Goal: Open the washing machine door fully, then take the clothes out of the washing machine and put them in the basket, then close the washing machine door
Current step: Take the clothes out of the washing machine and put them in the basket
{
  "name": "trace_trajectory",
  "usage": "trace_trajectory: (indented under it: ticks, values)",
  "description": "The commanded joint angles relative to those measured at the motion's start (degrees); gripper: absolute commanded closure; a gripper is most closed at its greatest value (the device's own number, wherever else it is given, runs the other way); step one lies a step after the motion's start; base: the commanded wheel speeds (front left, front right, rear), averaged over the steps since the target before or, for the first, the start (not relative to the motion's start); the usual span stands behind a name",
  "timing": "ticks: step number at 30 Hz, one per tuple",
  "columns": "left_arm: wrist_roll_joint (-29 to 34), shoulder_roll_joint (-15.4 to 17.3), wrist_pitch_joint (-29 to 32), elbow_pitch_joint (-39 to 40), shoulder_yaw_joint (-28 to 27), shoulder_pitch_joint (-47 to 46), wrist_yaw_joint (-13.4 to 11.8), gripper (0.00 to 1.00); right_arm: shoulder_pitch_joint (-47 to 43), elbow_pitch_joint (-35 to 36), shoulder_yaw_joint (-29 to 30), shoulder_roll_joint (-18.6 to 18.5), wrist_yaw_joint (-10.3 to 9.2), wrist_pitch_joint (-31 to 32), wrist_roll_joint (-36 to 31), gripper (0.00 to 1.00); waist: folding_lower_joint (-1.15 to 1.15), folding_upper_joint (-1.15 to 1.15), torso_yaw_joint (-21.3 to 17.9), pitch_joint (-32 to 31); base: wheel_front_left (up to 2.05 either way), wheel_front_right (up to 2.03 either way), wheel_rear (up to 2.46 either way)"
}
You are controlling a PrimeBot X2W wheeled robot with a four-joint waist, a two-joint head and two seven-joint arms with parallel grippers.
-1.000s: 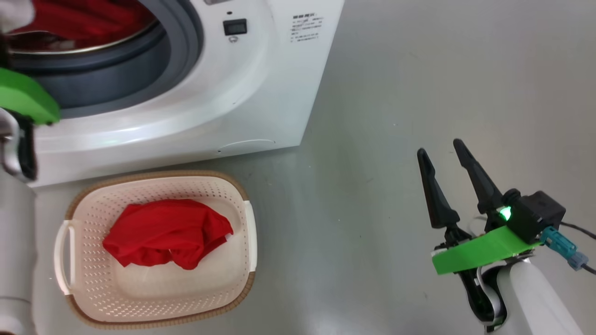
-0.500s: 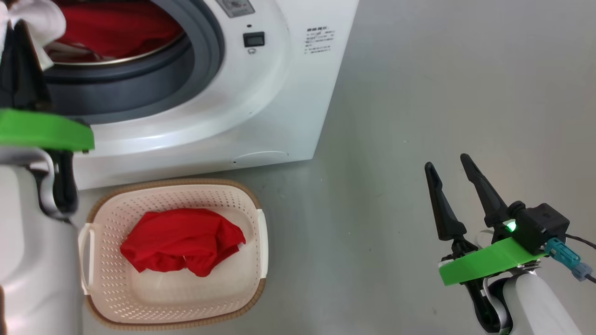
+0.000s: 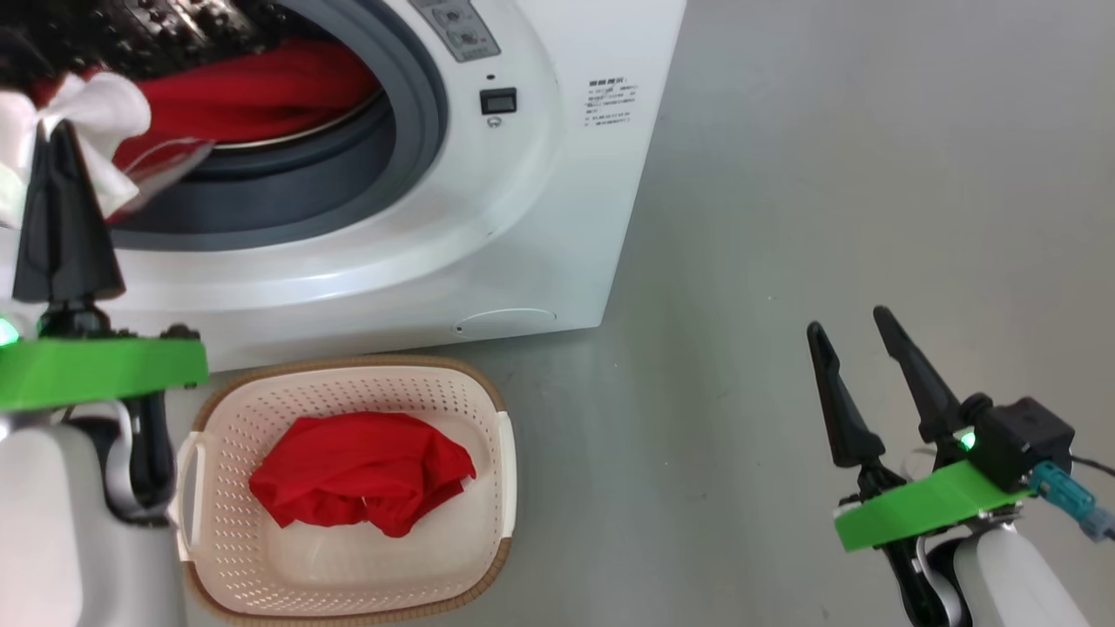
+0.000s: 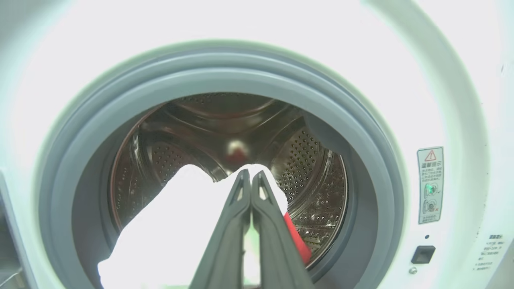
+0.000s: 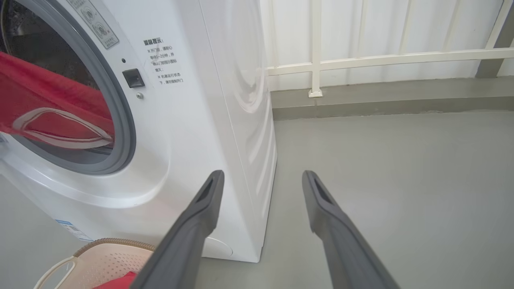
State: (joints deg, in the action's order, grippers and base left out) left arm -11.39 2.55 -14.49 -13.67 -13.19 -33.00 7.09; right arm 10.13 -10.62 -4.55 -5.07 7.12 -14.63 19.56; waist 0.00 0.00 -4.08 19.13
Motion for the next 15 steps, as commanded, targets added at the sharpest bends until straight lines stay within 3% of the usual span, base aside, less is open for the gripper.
trace_trajectory:
  ticks: [1, 15]
  values:
    - [0.43, 1.29, -0.51, 4.20, -1.72, 1.77, 0.36, 1.00, -1.37, 1.40, -0.97, -0.48, 0.36, -0.37, -0.48, 0.00, 0.00, 0.00, 0.26, -0.49, 0.00, 0.00, 0.00]
    - [0.39, 0.38, -0.51, 21.59, -1.07, 8.54, 0.39, 1.00, -2.98, 1.72, -0.57, -0.73, 0.36, -0.37, -0.59, 0.00, 0.00, 0.00, 0.90, -2.08, 0.00, 0.00, 0.00]
